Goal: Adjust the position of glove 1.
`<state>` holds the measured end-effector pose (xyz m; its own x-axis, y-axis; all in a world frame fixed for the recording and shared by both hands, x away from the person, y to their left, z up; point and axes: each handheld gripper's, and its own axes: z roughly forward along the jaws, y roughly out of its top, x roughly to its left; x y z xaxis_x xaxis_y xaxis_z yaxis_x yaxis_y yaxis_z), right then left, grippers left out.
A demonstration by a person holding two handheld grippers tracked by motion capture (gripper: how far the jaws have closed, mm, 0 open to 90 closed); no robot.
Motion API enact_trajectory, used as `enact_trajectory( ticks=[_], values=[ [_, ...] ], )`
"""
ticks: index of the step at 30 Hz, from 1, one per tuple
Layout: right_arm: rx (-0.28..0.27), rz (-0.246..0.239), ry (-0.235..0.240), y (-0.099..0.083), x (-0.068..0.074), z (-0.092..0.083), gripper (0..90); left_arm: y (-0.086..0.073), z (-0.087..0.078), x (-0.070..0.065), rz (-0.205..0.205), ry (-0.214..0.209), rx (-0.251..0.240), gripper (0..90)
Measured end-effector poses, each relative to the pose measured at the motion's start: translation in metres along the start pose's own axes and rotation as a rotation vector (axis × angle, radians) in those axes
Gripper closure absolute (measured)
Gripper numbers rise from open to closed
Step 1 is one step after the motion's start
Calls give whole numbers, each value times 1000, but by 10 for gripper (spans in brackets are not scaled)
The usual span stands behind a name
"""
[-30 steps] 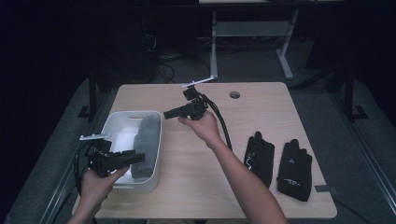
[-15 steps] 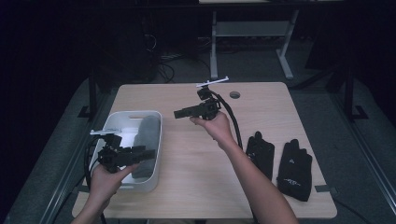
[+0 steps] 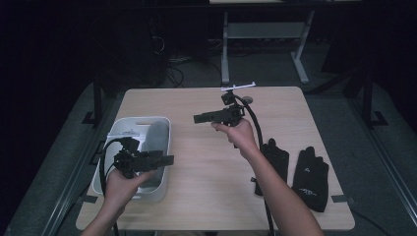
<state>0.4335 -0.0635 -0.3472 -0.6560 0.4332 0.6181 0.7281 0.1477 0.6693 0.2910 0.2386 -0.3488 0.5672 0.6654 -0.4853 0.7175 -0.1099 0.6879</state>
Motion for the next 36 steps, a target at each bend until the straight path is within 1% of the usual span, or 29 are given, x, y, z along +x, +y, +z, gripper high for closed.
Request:
enact_trajectory(
  ticks=[7, 10, 15, 17, 19, 21, 23, 24, 25, 26, 27, 29, 30, 32, 33, 35, 36],
  values=[
    [-8, 11, 6, -2, -4, -9, 387, 3, 4, -4, 16, -5, 5, 317],
    [-13, 15, 5, -4, -5, -13, 386, 3, 5, -6, 13, -12, 6, 317],
    [-17, 16, -3, -8, -10, -20, 386, 5, 9, -9, 21, -15, 12, 317],
    [-19, 21, -9, -10, -11, -24, 386, 6, 12, -11, 34, -18, 14, 317],
    [-18, 20, -10, -11, -12, -26, 386, 7, 13, -12, 31, -23, 12, 317],
    [-25, 23, -18, -14, -14, -34, 382, 8, 17, -15, 43, -29, 18, 317],
    [-27, 24, -19, -16, -16, -38, 382, 9, 19, -16, 43, -32, 18, 316],
    [-30, 25, -20, -17, -17, -42, 381, 9, 24, -19, 39, -46, 20, 317],
    [-35, 24, -23, -18, -17, -44, 381, 9, 24, -19, 39, -46, 20, 317],
    [-35, 24, -23, -18, -17, -44, 381, 10, 26, -20, 43, -49, 21, 317],
    [-39, 25, -23, -21, -18, -49, 381, 10, 30, -23, 49, -58, 25, 317],
    [-42, 22, -29, -23, -20, -53, 380, 11, 35, -26, 58, -63, 32, 317],
    [-42, 22, -29, -23, -20, -53, 380, 11, 35, -26, 58, -63, 32, 317],
    [-46, 20, -34, -27, -22, -59, 380, 12, 39, -29, 59, -71, 39, 317],
    [-47, 27, -35, -30, -24, -63, 380, 12, 44, -31, 69, -77, 41, 317],
    [-47, 25, -48, -33, -26, -68, 378, 13, 48, -35, 75, -83, 45, 317],
    [-51, 32, -46, -34, -27, -71, 378, 13, 50, -36, 78, -87, 47, 316]
  ],
)
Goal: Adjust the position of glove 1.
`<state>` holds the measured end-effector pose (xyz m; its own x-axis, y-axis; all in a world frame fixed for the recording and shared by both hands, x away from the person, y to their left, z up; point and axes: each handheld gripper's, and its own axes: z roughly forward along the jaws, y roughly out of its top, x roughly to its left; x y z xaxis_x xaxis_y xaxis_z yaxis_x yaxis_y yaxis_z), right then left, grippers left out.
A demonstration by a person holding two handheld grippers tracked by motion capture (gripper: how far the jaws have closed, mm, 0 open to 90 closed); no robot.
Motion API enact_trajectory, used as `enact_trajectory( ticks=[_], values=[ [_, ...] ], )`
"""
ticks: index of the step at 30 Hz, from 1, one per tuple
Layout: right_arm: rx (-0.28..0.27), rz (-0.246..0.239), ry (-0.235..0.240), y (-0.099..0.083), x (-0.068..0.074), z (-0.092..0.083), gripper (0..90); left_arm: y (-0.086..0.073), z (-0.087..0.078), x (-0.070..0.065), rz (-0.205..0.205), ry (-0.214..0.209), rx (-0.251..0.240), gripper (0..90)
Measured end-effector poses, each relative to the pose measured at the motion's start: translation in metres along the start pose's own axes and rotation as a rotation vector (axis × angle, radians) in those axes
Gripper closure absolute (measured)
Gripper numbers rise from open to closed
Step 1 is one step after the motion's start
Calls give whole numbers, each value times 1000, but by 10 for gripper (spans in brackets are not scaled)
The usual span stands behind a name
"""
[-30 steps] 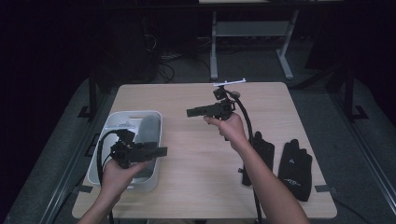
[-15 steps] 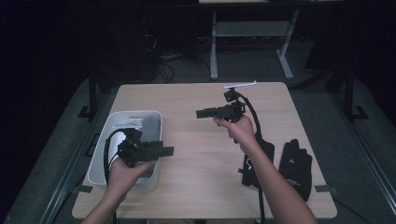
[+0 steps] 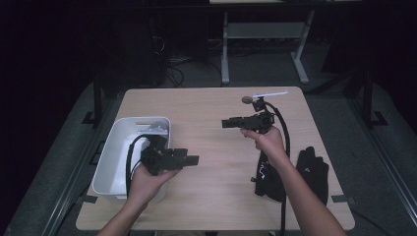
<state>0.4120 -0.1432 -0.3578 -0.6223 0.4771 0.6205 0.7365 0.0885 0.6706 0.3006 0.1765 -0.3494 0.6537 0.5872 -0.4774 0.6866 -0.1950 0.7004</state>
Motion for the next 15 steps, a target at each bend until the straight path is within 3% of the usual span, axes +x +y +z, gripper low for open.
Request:
enact_trajectory(
  ticks=[15],
  values=[
    [-20, 14, -46, -20, -12, -38, 379, 3, 30, -17, 38, -43, 11, 310]
  ],
)
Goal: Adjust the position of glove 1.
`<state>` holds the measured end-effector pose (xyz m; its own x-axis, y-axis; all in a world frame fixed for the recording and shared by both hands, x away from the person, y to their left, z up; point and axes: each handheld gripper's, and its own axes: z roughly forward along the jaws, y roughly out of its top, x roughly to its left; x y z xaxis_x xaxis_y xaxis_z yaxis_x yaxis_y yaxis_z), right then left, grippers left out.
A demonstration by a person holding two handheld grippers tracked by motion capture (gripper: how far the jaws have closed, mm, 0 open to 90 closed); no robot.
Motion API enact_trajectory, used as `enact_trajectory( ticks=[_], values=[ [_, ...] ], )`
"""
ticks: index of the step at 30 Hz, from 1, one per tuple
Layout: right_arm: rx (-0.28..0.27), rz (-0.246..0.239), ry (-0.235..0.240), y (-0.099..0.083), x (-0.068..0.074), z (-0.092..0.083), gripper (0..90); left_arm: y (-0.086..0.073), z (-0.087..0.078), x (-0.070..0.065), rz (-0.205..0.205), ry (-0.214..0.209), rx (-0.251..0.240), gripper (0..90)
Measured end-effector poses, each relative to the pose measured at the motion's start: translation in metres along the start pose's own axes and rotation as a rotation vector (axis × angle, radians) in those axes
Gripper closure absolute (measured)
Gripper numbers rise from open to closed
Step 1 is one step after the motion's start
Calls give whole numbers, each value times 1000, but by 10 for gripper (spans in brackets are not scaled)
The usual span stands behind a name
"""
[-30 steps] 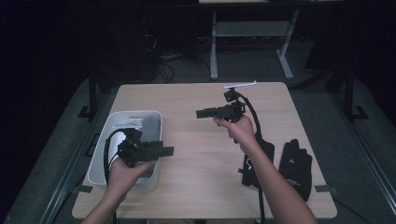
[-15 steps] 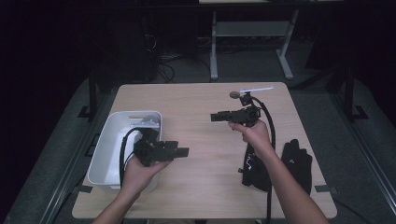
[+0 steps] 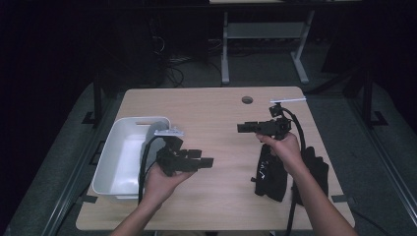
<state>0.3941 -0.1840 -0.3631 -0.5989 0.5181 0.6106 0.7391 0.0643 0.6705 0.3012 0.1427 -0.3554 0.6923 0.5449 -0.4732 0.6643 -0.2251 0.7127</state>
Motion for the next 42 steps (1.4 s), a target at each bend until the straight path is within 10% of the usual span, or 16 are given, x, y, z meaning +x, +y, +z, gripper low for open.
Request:
enact_trajectory(
  ticks=[42],
  values=[
    [15, 28, -136, -71, -37, -74, 378, -10, 79, -34, 92, -45, 92, 290]
  ],
)
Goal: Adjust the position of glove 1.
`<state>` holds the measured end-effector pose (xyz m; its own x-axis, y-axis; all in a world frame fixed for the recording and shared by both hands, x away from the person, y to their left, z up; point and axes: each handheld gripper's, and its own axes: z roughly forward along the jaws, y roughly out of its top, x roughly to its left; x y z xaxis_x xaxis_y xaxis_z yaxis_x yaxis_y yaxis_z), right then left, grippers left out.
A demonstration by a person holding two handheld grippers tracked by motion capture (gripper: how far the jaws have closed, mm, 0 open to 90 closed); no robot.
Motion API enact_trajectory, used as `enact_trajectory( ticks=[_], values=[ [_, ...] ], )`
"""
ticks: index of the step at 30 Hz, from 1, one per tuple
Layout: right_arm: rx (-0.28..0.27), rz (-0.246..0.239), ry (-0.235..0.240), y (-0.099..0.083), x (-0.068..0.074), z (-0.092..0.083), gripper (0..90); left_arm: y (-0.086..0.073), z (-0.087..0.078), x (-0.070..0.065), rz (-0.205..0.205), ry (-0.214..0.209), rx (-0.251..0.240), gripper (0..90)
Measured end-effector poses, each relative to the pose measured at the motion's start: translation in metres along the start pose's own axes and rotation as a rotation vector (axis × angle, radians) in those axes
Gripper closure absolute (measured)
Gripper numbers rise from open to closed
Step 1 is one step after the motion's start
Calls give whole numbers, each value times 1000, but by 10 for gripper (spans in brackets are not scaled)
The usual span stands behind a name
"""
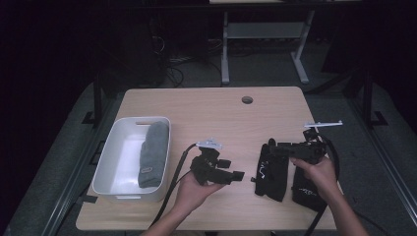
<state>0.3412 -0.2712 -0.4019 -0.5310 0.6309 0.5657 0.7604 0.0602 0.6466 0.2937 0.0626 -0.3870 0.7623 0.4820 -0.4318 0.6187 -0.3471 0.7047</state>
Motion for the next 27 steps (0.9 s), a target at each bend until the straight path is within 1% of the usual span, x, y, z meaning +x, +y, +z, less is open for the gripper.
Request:
enact_trajectory(
  ticks=[3, 4, 6, 7, 8, 10, 11, 13, 14, 15, 16, 17, 18, 20, 22, 23, 24, 26, 27],
  values=[
    [-3, 2, -9, -3, -3, -4, 378, 0, 4, -1, 0, -4, 4, 290],
    [0, 0, -23, -7, -5, -8, 378, 0, 8, -2, 6, -10, 8, 291],
    [-1, 5, -26, -8, -6, -10, 380, 0, 10, -3, 7, -7, 8, 290],
    [0, -2, -40, -12, -9, -15, 382, 0, 12, -4, 5, -15, 10, 288],
    [-2, -3, -49, -14, -10, -17, 384, 0, 13, -4, 6, -12, 8, 287],
    [-9, 0, -54, -16, -12, -20, 384, 0, 14, -5, 9, -14, 9, 287],
    [-11, -1, -71, -21, -15, -24, 386, 1, 15, -5, 7, -18, 9, 286],
    [-12, -3, -85, -25, -18, -28, 387, 1, 18, -7, 9, -21, 3, 286],
    [-12, -3, -85, -25, -18, -28, 387, 1, 18, -7, 9, -21, 3, 285],
    [-7, -13, -108, -31, -21, -32, 388, 1, 19, -7, 10, -24, 4, 285],
    [-7, -13, -108, -31, -21, -32, 388, 1, 21, -8, 14, -25, 8, 285],
    [2, -16, -125, -36, -24, -35, 388, 1, 23, -9, 14, -27, 11, 282],
    [2, -16, -125, -36, -24, -35, 388, 1, 23, -9, 14, -27, 11, 282],
    [-9, -18, -152, -45, -27, -41, 388, 0, 27, -9, 17, -26, 14, 282],
    [-7, -17, -168, -48, -29, -44, 388, 0, 30, -9, 17, -27, 16, 282],
    [-7, -17, -168, -48, -29, -44, 388, 0, 30, -9, 17, -27, 16, 281],
    [-5, -26, -194, -54, -31, -47, 393, 0, 32, -9, 17, -29, 19, 279],
    [3, -35, -211, -57, -32, -48, 393, -1, 34, -9, 15, -32, 21, 278],
    [3, -35, -211, -57, -32, -48, 393, -1, 36, -10, 18, -33, 27, 278]
  ],
)
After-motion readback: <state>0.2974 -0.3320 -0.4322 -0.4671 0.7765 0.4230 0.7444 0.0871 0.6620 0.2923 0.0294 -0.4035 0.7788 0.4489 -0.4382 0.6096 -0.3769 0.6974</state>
